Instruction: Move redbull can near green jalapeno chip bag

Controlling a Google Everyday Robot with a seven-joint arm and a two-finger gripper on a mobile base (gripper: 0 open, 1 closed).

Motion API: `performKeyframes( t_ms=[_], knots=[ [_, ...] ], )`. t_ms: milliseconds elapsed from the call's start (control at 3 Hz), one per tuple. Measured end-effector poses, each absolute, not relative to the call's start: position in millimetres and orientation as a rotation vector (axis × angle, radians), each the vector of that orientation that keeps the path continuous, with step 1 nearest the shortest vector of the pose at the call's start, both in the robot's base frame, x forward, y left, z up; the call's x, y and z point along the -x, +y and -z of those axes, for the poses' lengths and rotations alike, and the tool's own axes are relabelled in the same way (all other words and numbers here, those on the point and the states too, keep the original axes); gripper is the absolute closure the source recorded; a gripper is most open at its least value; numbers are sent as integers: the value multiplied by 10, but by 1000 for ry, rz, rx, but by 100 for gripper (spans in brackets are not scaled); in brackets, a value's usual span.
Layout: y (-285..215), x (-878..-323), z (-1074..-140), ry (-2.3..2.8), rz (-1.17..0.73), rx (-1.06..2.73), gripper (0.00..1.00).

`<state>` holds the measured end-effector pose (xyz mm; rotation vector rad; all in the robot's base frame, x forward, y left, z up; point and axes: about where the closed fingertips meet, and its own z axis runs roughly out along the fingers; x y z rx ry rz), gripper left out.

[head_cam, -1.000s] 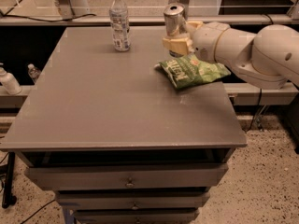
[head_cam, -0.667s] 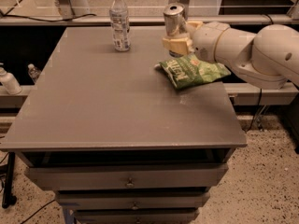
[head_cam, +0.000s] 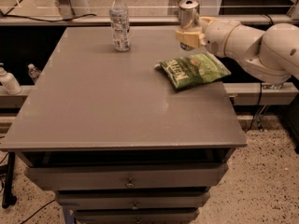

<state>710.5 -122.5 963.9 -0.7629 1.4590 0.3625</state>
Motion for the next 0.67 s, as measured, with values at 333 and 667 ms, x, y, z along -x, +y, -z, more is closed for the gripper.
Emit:
performKeyframes(
  t_ms=[333,667],
  knots=[
    [-1461,-7301,-9677,1450,-352,725,100],
    [-1590,-7480,-9735,1431,-358,705,100]
  ],
)
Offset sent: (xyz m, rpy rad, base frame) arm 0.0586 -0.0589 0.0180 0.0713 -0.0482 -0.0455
